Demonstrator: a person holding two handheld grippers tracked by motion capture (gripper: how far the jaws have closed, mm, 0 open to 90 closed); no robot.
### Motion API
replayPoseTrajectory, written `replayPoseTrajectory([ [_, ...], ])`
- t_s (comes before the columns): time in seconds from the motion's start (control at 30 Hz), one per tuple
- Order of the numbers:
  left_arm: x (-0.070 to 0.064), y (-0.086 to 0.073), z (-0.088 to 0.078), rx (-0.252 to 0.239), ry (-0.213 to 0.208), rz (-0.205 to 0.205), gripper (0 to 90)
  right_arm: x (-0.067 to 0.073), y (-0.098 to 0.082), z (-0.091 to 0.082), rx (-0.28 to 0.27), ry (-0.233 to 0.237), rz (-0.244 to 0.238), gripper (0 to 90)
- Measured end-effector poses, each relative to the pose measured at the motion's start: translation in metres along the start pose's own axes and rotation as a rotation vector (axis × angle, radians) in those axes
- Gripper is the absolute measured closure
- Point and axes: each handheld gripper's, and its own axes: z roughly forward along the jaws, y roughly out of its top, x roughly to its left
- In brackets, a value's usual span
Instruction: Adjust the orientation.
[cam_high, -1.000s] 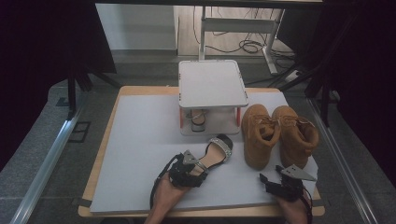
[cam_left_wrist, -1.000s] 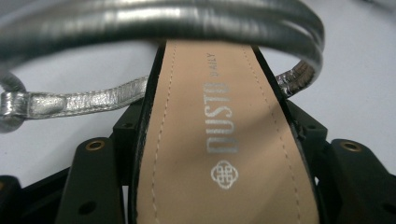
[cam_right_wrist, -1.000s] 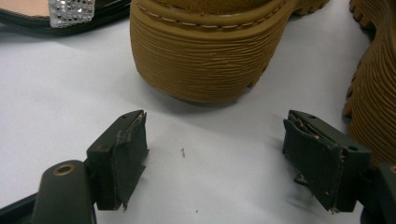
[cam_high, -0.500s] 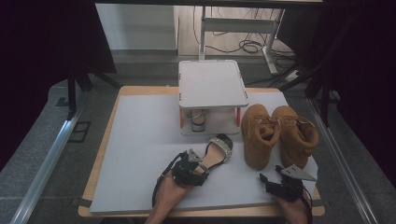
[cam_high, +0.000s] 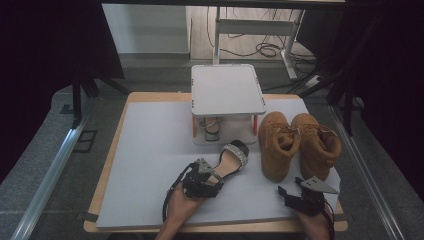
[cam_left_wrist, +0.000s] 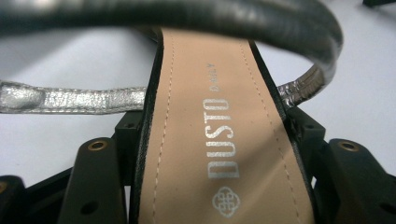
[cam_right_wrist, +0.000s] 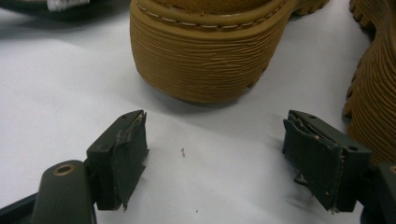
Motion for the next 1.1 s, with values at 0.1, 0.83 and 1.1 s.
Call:
replayPoseTrajectory([
  [0.1, 0.001, 0.002, -0.001, -0.019, 0.014, -0.015, 39.3, 0.0, 0.0, 0.0, 0.0, 0.0, 0.0, 21.5],
  [0.83, 0.011, 0.041, 0.025, -0.118, 0.098, -0.143, 39.2, 0.0, 0.0, 0.0, 0.0, 0.001, -0.001, 21.6],
  [1.1, 0.011, 0.055, 0.037, -0.125, 0.137, -0.178, 39.2, 0.0, 0.0, 0.0, 0.0, 0.001, 0.0, 21.6],
])
